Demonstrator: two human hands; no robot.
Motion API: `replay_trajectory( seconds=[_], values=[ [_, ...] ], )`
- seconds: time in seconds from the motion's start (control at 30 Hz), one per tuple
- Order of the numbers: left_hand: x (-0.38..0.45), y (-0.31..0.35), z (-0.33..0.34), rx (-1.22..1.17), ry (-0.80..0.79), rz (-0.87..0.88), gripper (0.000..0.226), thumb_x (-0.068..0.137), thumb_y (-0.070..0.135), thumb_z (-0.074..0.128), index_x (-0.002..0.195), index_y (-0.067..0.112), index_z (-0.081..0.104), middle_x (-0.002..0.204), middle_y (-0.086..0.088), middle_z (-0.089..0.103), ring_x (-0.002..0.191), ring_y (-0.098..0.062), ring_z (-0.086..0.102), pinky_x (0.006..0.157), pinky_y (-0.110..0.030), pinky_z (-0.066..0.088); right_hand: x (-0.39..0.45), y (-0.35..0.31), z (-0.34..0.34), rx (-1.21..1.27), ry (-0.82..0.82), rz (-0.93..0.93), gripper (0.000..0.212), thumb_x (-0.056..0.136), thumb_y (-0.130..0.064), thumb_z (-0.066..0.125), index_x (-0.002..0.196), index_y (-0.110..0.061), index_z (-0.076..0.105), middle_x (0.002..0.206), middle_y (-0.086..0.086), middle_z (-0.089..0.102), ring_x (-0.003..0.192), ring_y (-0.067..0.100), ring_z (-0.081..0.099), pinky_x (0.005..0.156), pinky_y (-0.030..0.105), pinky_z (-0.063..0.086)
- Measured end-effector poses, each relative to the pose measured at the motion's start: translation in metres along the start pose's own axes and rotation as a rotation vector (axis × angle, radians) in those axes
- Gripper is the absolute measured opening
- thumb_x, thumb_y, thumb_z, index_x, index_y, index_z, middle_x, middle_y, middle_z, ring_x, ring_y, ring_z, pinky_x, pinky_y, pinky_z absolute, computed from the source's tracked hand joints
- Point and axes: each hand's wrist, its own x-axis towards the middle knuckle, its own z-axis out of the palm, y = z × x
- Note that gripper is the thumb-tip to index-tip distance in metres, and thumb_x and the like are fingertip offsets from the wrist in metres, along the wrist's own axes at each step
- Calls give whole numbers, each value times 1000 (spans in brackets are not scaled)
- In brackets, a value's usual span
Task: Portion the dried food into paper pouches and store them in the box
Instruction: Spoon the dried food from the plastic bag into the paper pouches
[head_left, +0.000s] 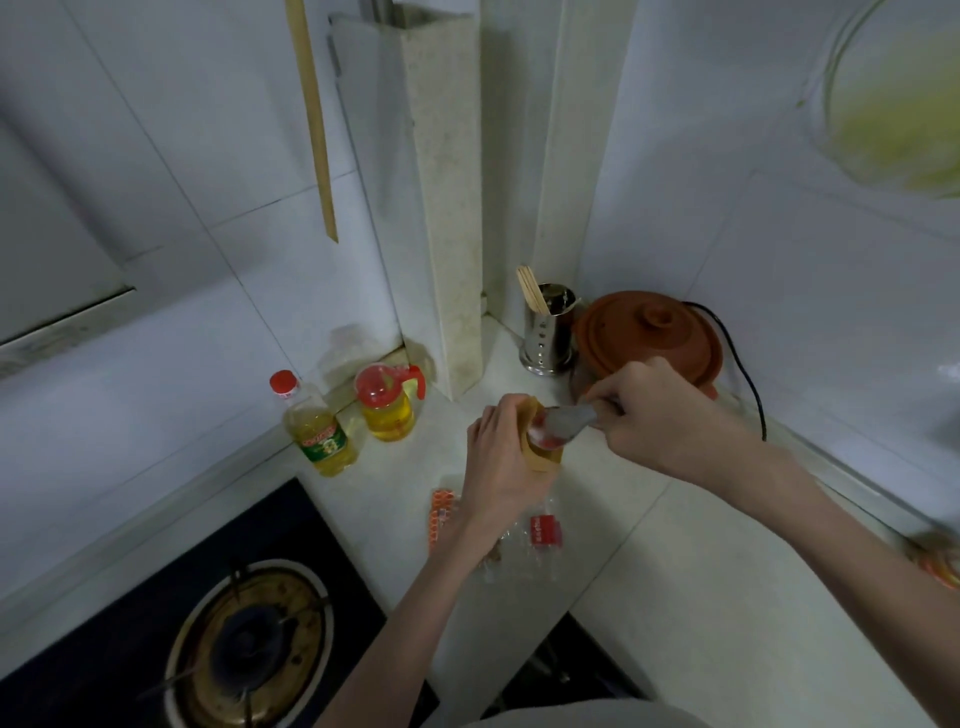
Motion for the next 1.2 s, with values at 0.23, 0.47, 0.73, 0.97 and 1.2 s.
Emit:
replay_trajectory(
  seconds=[0.23,0.47,0.73,0.97,1.2],
  values=[
    [-25,-39,6,-146,-58,-266,58,57,46,66,107,49,37,102,21,49,95,-7,51,71,-25,50,-9,35,12,271,197,130,25,84,-4,54,84,-17,76,52,-7,60,53,0,55,51,13,38],
    [-32,-78,-8,-259,22,-387,52,63,33,72,106,46,45,94,17,60,84,-2,62,65,-15,52,-31,86,73,334,133,345,26,86,-2,50,88,-14,73,46,-12,50,40,6,45,43,23,35],
    [-69,-112,-6,-231,9,-471,48,70,17,75,100,43,48,86,14,63,76,0,62,60,-6,46,-46,126,166,209,-133,485,29,76,7,46,89,0,71,73,22,67,71,37,61,60,37,43],
    [-100,-155,0,-120,-119,-764,45,72,14,81,103,22,49,85,9,59,73,-9,59,53,-15,45,-28,130,224,165,-165,530,33,74,9,42,92,2,68,83,26,66,81,41,57,62,34,36],
    [-93,-174,13,-89,-234,-948,52,71,13,78,116,11,51,104,-9,59,88,-27,61,68,-37,52,-10,126,248,184,-256,496,39,73,9,43,101,0,69,90,23,67,88,39,58,66,33,42]
  ],
)
